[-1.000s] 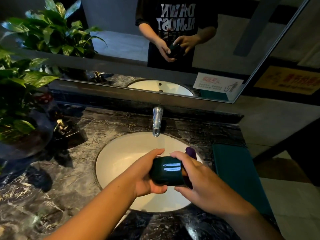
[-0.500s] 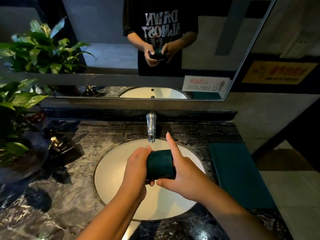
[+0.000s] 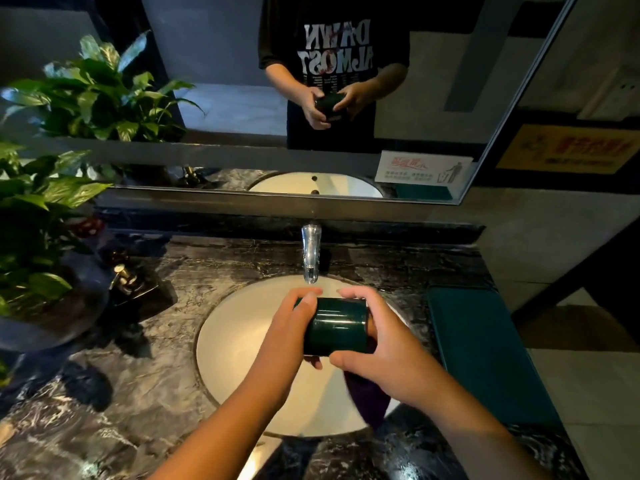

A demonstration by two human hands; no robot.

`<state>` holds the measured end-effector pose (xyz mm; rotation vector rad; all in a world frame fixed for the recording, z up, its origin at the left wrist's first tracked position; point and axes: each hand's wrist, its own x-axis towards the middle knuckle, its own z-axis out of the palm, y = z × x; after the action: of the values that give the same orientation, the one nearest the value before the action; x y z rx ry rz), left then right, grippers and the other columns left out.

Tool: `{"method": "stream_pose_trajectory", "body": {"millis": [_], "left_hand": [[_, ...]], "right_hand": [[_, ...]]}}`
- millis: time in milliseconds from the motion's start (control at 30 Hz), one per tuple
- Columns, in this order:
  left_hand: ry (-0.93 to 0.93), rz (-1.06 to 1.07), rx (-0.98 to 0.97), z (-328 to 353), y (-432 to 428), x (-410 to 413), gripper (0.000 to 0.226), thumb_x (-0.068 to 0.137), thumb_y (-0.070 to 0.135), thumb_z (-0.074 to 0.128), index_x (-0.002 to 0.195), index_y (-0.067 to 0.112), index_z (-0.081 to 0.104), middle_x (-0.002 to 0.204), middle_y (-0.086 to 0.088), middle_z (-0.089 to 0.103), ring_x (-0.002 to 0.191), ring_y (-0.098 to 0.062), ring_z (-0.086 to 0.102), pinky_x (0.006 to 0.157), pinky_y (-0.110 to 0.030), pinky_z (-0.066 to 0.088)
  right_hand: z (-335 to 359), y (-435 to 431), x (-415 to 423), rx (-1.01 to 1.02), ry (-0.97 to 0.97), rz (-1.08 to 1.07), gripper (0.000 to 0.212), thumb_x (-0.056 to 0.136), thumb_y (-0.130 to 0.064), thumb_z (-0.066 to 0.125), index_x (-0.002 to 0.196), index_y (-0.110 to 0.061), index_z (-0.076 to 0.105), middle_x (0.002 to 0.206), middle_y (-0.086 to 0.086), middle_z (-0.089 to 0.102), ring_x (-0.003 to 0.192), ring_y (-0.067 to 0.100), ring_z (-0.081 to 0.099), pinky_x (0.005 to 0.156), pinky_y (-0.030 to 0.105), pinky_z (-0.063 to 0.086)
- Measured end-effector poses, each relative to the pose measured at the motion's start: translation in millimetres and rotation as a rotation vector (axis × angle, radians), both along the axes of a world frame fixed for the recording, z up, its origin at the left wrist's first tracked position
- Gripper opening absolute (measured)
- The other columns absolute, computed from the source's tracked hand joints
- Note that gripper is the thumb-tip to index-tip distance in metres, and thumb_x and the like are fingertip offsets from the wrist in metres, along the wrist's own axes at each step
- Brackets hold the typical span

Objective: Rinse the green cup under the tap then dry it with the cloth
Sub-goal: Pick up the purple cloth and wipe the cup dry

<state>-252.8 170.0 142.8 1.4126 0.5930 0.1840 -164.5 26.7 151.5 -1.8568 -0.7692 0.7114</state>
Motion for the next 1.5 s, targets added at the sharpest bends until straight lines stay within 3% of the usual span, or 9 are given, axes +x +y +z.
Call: {"method": "stream_pose_trajectory", "body": {"millis": [133, 233, 367, 667, 867, 1033, 1233, 1367, 1500], "left_hand": [[0.303, -0.016, -0.473, 8.2, 10.0, 0.3, 0.034, 0.099, 0.043, 0.055, 0.105, 0.013, 0.069, 0.084, -0.013, 0.074, 0.073, -0.026, 0.068, 0.055, -0.033, 0.049], [0.386, -0.045, -0.562, 12.3, 13.7, 2.9, 0.031, 0.096, 0.043, 0.059, 0.096, 0.013, 0.067, 0.073, -0.011, 0.073, 0.064, -0.026, 0.070, 0.057, -0.033, 0.053], [0.352, 0.059, -0.487, 11.4, 3.2, 7.7, 0.036, 0.095, 0.048, 0.061, 0.097, 0.013, 0.067, 0.077, -0.010, 0.070, 0.068, -0.025, 0.068, 0.048, -0.025, 0.044], [0.164, 0.194, -0.194, 11.1, -2.9, 9.8, 0.036, 0.100, 0.034, 0.047, 0.113, 0.003, 0.061, 0.097, -0.023, 0.064, 0.074, -0.027, 0.063, 0.041, -0.024, 0.039], [-0.126, 0.187, 0.353, 1.8, -4.6, 1.0, 0.017, 0.100, 0.028, 0.051, 0.090, 0.021, 0.063, 0.079, 0.005, 0.063, 0.074, -0.014, 0.061, 0.056, -0.027, 0.048], [-0.436, -0.032, 0.824, -12.8, 9.7, -6.9, 0.027, 0.092, 0.032, 0.048, 0.104, 0.014, 0.063, 0.094, 0.007, 0.063, 0.086, -0.010, 0.061, 0.072, -0.023, 0.049], [-0.265, -0.036, 0.357, -11.7, -2.0, -3.6, 0.030, 0.094, 0.044, 0.044, 0.114, 0.027, 0.059, 0.097, 0.006, 0.064, 0.087, -0.016, 0.064, 0.072, -0.027, 0.052], [0.086, -0.004, -0.135, 5.1, -7.0, 1.6, 0.030, 0.100, 0.039, 0.043, 0.112, 0.019, 0.062, 0.103, -0.010, 0.069, 0.082, -0.029, 0.067, 0.058, -0.039, 0.050], [0.348, -0.045, -0.614, 9.7, 11.0, 1.7, 0.032, 0.096, 0.042, 0.057, 0.102, 0.012, 0.067, 0.084, -0.015, 0.070, 0.072, -0.029, 0.066, 0.052, -0.030, 0.050]], "right_hand": [[9.4, -8.0, -0.4, -0.176, -0.464, 0.274, 0.078, 0.090, -0.022, 0.075, 0.143, -0.048, 0.024, 0.131, -0.012, 0.056, 0.113, 0.005, 0.060, 0.092, 0.017, 0.052], [4.1, -13.4, -0.9, -0.215, -0.681, 0.382, 0.081, 0.093, -0.029, 0.070, 0.146, -0.050, 0.012, 0.134, -0.005, 0.052, 0.114, 0.021, 0.056, 0.094, 0.035, 0.053], [4.4, -13.0, 0.7, -0.218, -0.671, 0.368, 0.108, 0.094, -0.033, 0.072, 0.151, -0.055, -0.017, 0.138, -0.003, 0.052, 0.116, 0.019, 0.054, 0.100, 0.032, 0.048], [0.7, 4.6, -8.4, -0.155, -0.162, 0.080, 0.126, 0.085, -0.022, 0.083, 0.142, -0.066, -0.021, 0.115, -0.011, 0.062, 0.104, 0.002, 0.065, 0.083, 0.011, 0.051], [-17.9, 5.6, -9.1, 0.116, 0.553, -0.117, 0.110, 0.059, 0.003, 0.086, 0.153, -0.026, 0.037, 0.122, 0.006, 0.071, 0.105, 0.016, 0.073, 0.083, 0.027, 0.058], [-21.8, -3.9, -11.5, 0.362, 0.969, 0.043, 0.080, 0.068, 0.002, 0.085, 0.141, 0.002, 0.052, 0.119, 0.026, 0.065, 0.102, 0.031, 0.070, 0.084, 0.038, 0.059], [-6.0, -7.5, -6.5, 0.188, 0.416, -0.098, 0.072, 0.060, -0.015, 0.088, 0.126, -0.022, 0.060, 0.115, 0.007, 0.070, 0.101, 0.015, 0.071, 0.083, 0.025, 0.056], [14.0, -10.2, -2.1, -0.067, -0.177, 0.058, 0.074, 0.079, -0.013, 0.084, 0.131, -0.046, 0.042, 0.115, -0.015, 0.062, 0.102, -0.004, 0.064, 0.079, 0.010, 0.050], [15.4, -11.2, 1.5, -0.165, -0.609, 0.374, 0.083, 0.088, -0.021, 0.077, 0.146, -0.045, 0.023, 0.132, -0.007, 0.057, 0.112, 0.008, 0.059, 0.088, 0.015, 0.049]]}}
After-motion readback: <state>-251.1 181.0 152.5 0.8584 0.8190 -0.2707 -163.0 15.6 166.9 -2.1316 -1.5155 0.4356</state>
